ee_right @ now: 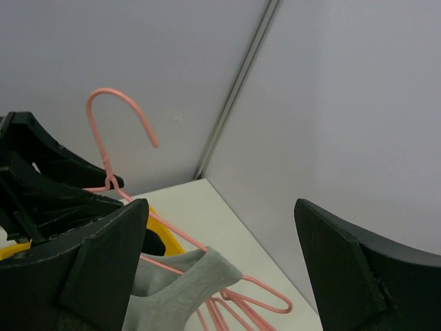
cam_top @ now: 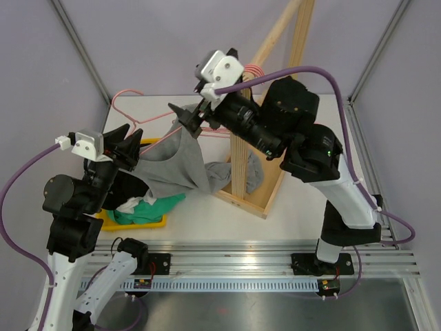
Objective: Remove the tank top from the hanger
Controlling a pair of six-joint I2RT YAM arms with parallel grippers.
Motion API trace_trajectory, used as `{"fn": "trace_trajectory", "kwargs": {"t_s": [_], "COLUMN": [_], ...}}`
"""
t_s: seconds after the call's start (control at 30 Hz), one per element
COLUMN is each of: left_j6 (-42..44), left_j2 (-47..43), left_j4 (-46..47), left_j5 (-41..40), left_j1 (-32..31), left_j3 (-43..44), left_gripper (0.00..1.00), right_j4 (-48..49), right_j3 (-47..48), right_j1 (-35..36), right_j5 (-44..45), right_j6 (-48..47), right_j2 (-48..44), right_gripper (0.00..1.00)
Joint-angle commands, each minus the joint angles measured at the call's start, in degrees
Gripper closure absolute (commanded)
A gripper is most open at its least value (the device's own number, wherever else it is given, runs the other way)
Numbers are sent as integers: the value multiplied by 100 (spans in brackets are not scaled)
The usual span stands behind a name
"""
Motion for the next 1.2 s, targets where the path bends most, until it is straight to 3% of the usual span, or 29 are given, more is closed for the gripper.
{"fn": "trace_trajectory", "kwargs": {"t_s": [0.0, 0.13, 0.23, 0.73, 1.07, 1.13, 1.17], "left_j6": [53, -8, -43, -184, -307, -316, -324], "left_j2": [-17, -87, -122, -456, -606, -623, -641], "left_j4": [394, 429, 447, -221, -371, -371, -362], "left_j5": [-90, -258, -328, -697, -513, -487, -469], "left_j1": [-11, -11, -11, -11, -11, -11, -11], "left_j3": [94, 41, 14, 181, 234, 225, 217], "left_gripper": [100, 100, 100, 100, 100, 100, 100], "right_j4": [321, 1005, 1639, 2440, 2475, 2501, 2475], "right_j3": [-505, -2398, -3238, -3820, -4093, -4137, -4137], "right_j1": [286, 295, 295, 252, -12, -65, -91], "right_j5": [789, 1028, 1239, 1802, 1381, 1346, 1250], "right_j6": [-166, 440, 660, 502, 1012, 1056, 1100], "right_j2": [-24, -665, -956, -851, -851, -842, -824], "right_gripper": [7, 20, 26, 31, 35, 37, 43]}}
